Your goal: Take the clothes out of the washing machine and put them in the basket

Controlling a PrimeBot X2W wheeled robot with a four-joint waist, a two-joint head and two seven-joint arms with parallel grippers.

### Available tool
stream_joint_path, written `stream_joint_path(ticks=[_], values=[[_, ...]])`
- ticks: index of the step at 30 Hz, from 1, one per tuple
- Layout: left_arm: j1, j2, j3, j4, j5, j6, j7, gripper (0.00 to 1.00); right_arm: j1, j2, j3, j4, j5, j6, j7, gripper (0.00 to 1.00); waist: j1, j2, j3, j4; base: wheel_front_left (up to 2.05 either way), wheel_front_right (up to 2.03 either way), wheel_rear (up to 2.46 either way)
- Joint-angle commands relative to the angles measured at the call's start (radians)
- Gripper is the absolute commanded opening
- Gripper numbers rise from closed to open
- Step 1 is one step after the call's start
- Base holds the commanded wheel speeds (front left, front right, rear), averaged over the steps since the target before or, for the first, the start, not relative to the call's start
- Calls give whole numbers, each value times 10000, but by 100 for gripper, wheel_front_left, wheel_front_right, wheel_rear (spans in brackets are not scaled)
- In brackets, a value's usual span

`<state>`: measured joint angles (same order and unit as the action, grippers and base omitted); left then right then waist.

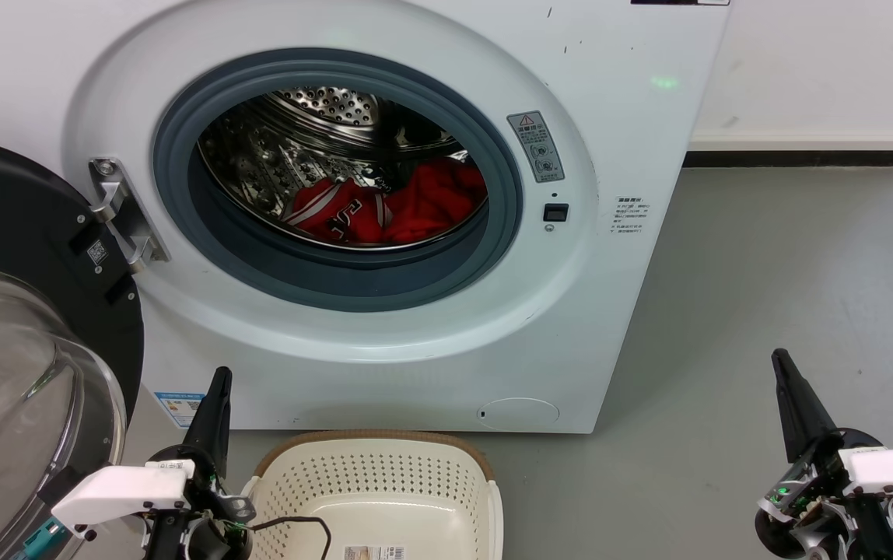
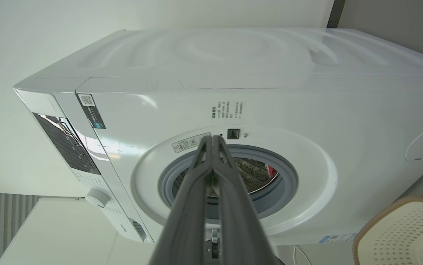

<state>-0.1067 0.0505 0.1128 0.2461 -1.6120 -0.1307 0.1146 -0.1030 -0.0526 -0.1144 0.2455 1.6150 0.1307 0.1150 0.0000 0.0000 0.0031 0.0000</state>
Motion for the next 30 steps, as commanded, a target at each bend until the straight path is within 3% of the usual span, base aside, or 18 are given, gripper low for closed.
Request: stream_joint_path(ticks=[1,30], values=[[-65,-6,29,-4,-21,-29,18,0,-128,37,6,12,-44,0,3,0,0,0,0,0,0,0,0],[-65,-6,29,-4,-21,-29,18,0,-129,37,7,12,-44,0,2,0,0,0,0,0,0,0,0]])
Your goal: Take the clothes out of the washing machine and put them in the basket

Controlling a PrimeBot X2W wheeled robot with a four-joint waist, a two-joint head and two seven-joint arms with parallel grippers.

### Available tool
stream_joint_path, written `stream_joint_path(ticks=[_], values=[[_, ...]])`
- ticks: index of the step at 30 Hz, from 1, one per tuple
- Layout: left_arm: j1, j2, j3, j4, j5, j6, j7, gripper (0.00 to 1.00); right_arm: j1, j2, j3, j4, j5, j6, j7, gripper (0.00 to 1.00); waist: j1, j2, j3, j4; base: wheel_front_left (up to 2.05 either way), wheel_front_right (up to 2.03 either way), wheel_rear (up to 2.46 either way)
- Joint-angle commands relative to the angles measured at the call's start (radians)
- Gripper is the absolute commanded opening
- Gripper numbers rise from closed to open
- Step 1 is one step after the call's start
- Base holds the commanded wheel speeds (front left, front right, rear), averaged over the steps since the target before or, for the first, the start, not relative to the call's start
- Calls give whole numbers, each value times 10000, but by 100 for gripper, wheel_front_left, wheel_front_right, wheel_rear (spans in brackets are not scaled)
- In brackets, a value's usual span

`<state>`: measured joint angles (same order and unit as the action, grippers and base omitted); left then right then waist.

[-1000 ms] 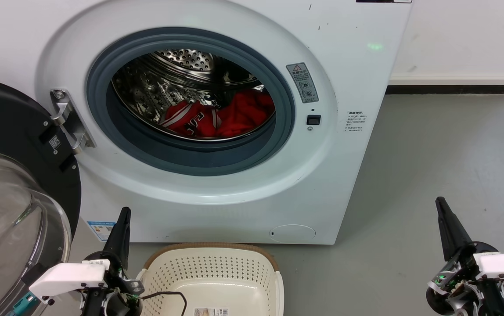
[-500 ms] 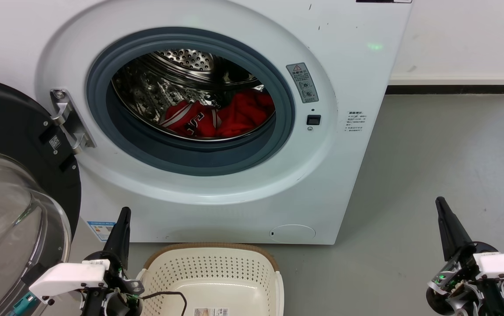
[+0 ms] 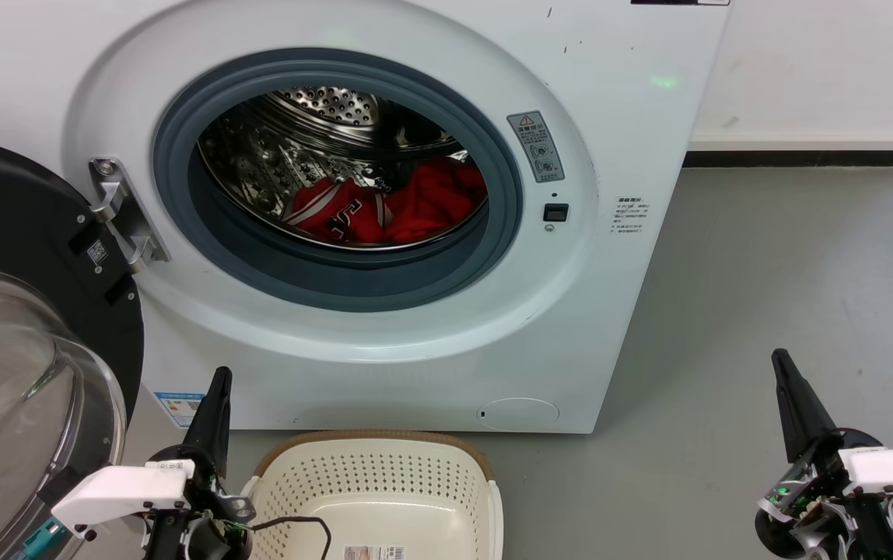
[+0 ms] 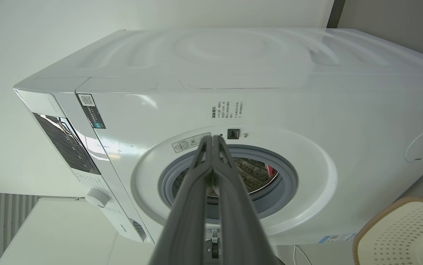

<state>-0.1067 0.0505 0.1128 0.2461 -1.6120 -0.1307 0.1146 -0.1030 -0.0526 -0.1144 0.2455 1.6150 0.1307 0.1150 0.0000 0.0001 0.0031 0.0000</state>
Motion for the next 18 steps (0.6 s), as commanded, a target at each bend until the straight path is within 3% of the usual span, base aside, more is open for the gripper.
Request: stream_joint_path(ticks=[1,3,4,12,18], values=[[-65,-6,29,-4,-21,-29,18,0,-129,37,7,12,-44,0,2,0,0,-1,0,0,0,0,0],[-65,-6,29,-4,-21,-29,18,0,-129,37,7,12,-44,0,2,0,0,-1,0,0,0,0,0],[5,-2,-2,17,0,0,-2,100,6,0,0,13,0,0,0,100,0,-1,0,0,0,0,0],[273,-19,-41,52,220,2,-282,100,260,5,54,212,-177,0,-270,100,0,-1,7,0,0,0,0],[307,-17,74,-256,1148,47,-576,100,296,7,-23,-4,-1244,0,-565,100,0,-1,27,-6,0,0,0]])
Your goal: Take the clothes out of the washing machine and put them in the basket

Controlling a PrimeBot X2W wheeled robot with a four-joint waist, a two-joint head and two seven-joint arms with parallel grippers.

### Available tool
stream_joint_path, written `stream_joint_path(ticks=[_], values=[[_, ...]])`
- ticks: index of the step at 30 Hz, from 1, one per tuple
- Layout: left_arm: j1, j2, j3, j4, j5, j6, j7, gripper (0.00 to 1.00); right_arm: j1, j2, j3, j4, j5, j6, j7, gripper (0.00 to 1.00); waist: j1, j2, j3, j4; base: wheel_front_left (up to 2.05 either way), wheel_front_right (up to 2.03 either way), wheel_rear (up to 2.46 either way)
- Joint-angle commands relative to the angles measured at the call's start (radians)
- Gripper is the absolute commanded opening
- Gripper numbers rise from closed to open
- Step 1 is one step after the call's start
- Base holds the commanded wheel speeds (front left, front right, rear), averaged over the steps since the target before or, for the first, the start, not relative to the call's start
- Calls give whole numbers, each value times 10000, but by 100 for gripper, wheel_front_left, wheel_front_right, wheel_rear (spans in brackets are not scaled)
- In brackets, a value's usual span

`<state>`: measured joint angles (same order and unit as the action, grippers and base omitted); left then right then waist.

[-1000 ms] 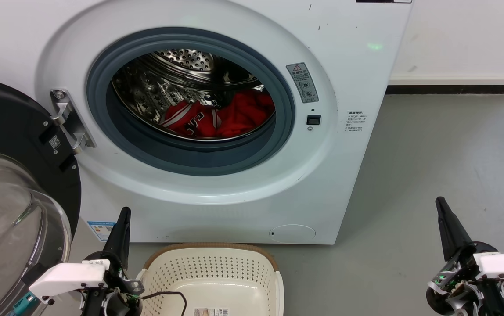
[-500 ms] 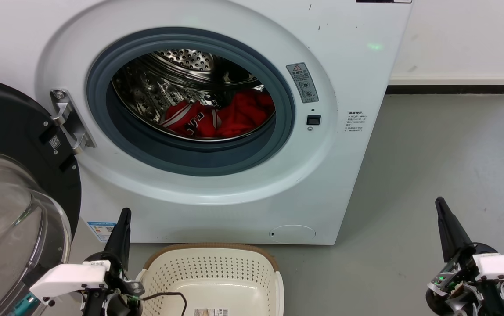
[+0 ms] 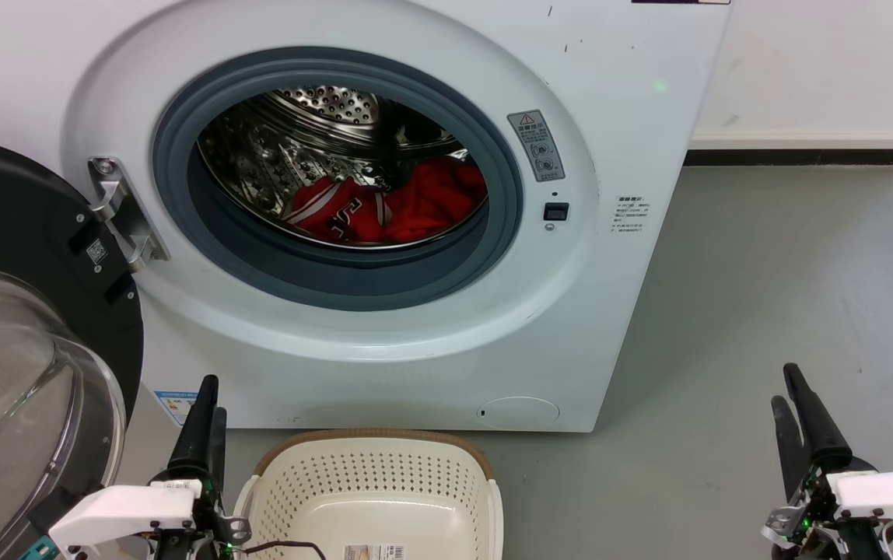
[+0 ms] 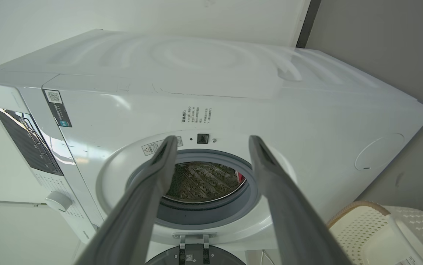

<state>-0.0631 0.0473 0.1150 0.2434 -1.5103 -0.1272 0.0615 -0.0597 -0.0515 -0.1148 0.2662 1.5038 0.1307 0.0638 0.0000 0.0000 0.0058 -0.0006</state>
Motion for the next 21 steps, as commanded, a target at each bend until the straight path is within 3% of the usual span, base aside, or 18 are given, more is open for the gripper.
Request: stream_joint_path(ticks=[1,21], values=[[-124,15,56,-299,318,44,-91,100,-127,-5,-33,-269,-312,0,-100,100,0,0,5,-1,0,0,0],[176,22,-452,-1381,4281,942,-938,100,232,-1,344,-1642,-5190,0,-951,100,0,0,85,-9,0,0,0]])
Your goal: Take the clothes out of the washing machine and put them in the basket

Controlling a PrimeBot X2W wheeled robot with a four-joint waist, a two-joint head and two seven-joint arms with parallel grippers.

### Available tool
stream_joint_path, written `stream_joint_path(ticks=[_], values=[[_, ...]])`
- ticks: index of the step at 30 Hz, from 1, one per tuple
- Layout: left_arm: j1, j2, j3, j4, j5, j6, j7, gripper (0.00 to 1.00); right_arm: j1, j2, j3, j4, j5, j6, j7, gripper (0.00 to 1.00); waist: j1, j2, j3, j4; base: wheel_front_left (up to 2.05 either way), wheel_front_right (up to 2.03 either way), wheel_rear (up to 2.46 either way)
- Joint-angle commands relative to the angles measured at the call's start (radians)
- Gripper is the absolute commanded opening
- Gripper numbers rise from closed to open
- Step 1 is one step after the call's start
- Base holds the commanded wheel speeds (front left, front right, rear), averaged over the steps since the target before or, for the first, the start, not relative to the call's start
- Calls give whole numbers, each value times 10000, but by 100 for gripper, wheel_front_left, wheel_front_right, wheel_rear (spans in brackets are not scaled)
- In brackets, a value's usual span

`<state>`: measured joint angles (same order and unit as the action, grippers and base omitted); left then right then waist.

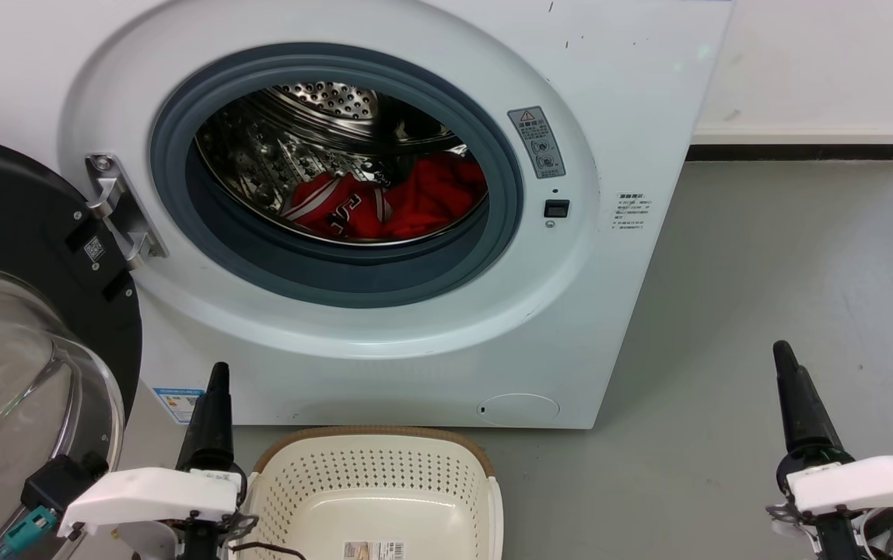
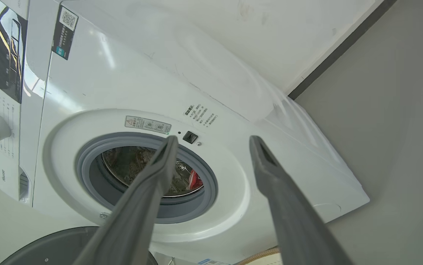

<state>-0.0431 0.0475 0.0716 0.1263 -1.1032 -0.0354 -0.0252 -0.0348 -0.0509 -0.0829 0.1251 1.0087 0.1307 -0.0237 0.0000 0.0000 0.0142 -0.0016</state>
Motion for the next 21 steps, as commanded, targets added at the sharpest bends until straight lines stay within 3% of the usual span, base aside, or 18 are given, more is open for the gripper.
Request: stream_joint_path(ticks=[1,21], values=[[-5,20,-62,-238,409,55,-105,100,6,-7,53,-275,-467,0,-112,100,0,0,3,0,0,0,0],[266,25,-441,-664,3596,518,-792,100,324,-3,283,-969,-4040,0,-793,100,0,0,49,-20,0,0,0]])
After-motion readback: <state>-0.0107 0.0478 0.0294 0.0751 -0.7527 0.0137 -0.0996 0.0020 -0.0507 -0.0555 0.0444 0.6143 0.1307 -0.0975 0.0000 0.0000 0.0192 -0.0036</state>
